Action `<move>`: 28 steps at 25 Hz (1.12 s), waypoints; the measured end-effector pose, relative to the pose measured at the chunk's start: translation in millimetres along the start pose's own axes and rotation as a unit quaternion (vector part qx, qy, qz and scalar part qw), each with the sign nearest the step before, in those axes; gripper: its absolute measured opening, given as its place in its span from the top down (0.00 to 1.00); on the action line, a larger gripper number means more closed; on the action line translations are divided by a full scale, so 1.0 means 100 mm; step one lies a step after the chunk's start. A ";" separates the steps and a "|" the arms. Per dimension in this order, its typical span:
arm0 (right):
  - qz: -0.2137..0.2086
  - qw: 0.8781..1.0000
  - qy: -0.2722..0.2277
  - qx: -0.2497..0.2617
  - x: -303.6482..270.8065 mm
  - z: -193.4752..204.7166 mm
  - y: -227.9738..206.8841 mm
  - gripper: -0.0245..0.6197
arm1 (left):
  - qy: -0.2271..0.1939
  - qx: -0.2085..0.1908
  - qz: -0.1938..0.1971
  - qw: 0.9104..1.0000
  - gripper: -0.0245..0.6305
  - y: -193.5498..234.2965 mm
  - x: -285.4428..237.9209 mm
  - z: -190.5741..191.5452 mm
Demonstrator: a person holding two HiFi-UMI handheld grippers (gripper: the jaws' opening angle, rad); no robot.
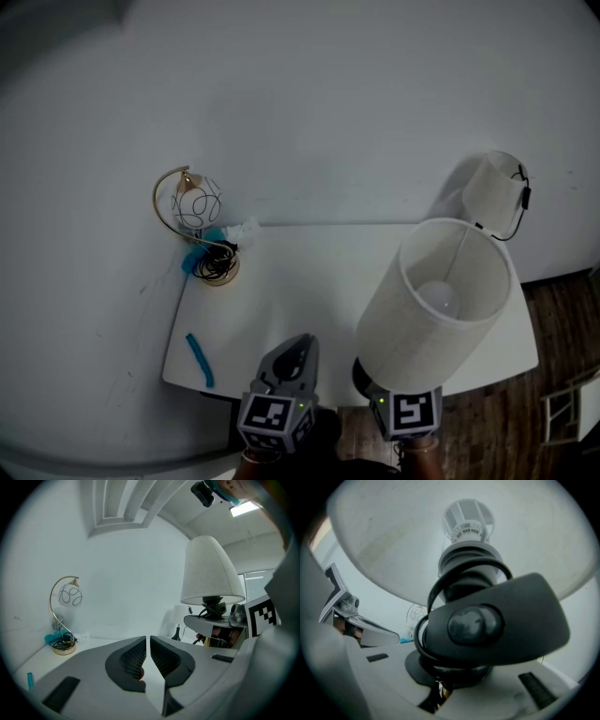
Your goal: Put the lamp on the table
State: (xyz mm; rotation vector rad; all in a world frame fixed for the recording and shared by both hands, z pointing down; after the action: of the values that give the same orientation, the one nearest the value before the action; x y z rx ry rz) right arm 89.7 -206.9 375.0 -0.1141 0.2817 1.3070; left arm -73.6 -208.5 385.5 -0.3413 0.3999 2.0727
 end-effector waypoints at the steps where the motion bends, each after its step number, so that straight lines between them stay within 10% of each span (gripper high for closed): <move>1: 0.000 1.000 0.000 0.001 -0.04 0.00 0.00 0.94 | 0.000 0.000 0.000 1.000 0.92 0.02 -0.02 -0.01; 28: 0.003 1.000 -0.011 -0.010 -0.77 0.03 0.08 0.94 | -0.003 -0.016 0.004 1.000 0.94 0.49 -0.43 -0.24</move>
State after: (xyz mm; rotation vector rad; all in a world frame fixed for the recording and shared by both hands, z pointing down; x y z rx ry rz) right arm 64.2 -275.5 399.2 -0.1159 0.2507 1.3167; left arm -92.6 -274.8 387.6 -0.3534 0.3662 2.0886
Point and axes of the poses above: the fingertips, and each gripper's own axes: x backward along the fingers, y to its left, z out of its underside, the point moved 6 cm from there along x, backward along the fingers, and after that the axes turned 11 degrees about y, right-handed, at the moved point
